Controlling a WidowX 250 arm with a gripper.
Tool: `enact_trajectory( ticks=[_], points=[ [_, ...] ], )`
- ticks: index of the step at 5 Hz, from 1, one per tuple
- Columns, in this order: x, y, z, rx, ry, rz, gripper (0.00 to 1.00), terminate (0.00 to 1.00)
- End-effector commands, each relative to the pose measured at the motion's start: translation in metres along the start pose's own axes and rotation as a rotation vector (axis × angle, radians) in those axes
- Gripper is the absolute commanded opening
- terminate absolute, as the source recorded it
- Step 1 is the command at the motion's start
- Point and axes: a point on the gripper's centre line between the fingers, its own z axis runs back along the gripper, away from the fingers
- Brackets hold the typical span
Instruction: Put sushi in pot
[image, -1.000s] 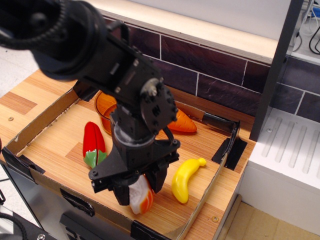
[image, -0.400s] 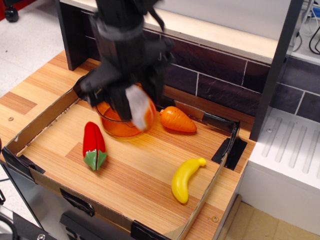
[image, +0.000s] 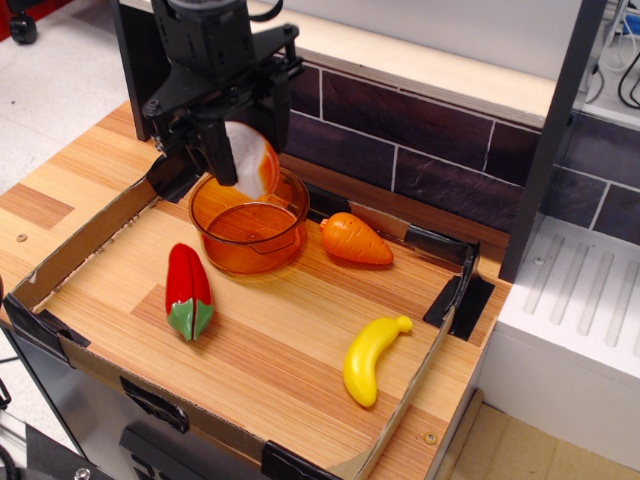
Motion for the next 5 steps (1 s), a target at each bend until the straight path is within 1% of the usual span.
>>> enact_trajectory(
  ticks=[1,2,3,4,5],
  points=[
    [0.030,-0.012,-0.026,0.017,-0.079,0.044,0.00,0.00],
    [0.032,-0.013,-0.039,0.022,-0.110,0.020,0.00,0.00],
    [0.033,-0.018,-0.038,0.004,-0.121,0.020,0.00,0.00],
    [0.034,-0.023,-0.037,-0.003,-0.116,0.036,0.00,0.00],
    [0.029,-0.025,-0.039,-0.004,-0.127,0.024,0.00,0.00]
  ],
)
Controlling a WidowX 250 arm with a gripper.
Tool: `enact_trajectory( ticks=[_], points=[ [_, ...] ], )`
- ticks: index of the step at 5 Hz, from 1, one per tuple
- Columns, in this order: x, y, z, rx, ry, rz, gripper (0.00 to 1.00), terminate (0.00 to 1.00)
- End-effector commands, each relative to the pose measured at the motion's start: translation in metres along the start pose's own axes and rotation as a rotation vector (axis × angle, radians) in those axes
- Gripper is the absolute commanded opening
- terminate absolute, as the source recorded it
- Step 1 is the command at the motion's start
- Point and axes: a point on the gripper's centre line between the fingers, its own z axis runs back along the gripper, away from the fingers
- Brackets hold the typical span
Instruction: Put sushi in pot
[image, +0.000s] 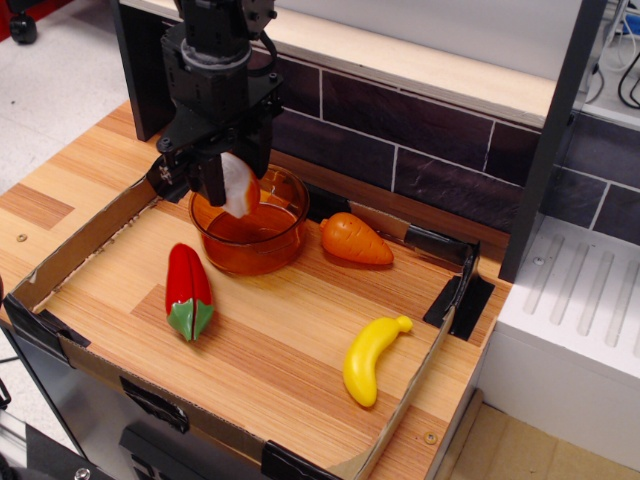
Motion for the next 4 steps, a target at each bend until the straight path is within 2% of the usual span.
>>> enact_trajectory(
  ticks=[1,4],
  points=[
    [-0.002,-0.011,0.010,-0.043,-0.043,-0.015,0.00,0.00],
    [-0.013,-0.005,-0.015,0.010,-0.062,-0.052,0.00,0.00]
  ],
)
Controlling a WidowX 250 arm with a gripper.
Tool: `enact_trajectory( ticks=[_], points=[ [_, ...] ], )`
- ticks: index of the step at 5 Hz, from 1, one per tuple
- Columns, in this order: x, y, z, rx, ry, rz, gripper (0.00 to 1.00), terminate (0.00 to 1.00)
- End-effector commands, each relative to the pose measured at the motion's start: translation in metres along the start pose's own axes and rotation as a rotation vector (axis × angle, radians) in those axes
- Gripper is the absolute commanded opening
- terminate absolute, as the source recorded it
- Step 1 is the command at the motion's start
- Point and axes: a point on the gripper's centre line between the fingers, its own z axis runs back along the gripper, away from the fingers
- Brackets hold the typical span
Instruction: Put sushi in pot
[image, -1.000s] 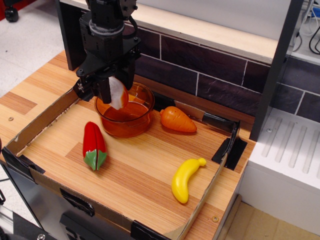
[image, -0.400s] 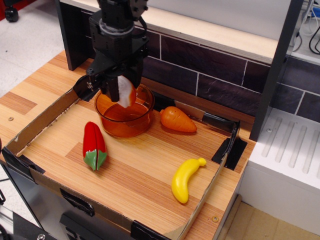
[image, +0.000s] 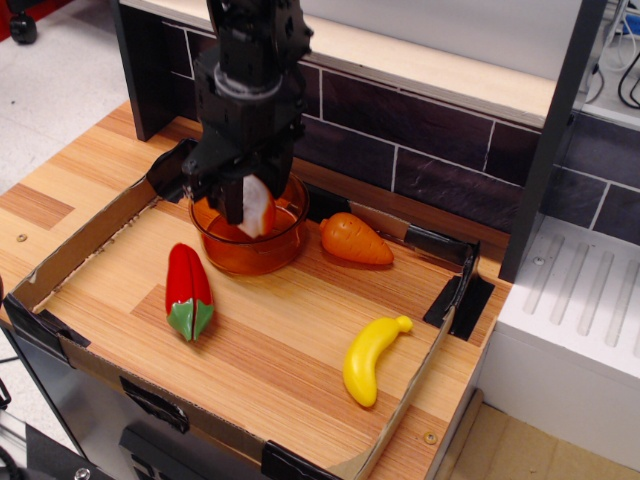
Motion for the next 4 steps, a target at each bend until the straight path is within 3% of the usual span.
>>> enact_trajectory(
  ticks=[1,2,3,4],
  points=[
    [0.007,-0.001,0.007,-0.039,-0.007,0.044,1.00,0.00],
    [0.013,-0.002,0.017,-0.054,0.041,0.057,1.00,0.00],
    [0.020,-0.003,0.037,-0.114,0.023,0.079,1.00,0.00],
    [0.027,0.000,0.073,-0.252,0.005,0.101,1.00,1.00]
  ],
)
